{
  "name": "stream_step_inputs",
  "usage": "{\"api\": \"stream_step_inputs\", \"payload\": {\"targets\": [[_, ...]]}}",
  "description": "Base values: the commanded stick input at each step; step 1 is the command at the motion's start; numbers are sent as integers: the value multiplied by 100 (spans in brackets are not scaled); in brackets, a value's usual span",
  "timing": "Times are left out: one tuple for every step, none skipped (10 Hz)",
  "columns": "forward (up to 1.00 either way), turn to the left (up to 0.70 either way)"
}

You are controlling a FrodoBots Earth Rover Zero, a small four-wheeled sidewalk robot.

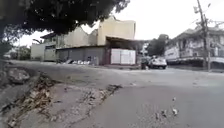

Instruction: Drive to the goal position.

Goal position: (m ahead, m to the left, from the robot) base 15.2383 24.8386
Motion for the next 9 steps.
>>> {"api": "stream_step_inputs", "payload": {"targets": [[100, 40], [100, 40], [100, 35], [100, 8], [100, 0], [100, 0], [100, 0], [100, 0], [100, 0]]}}
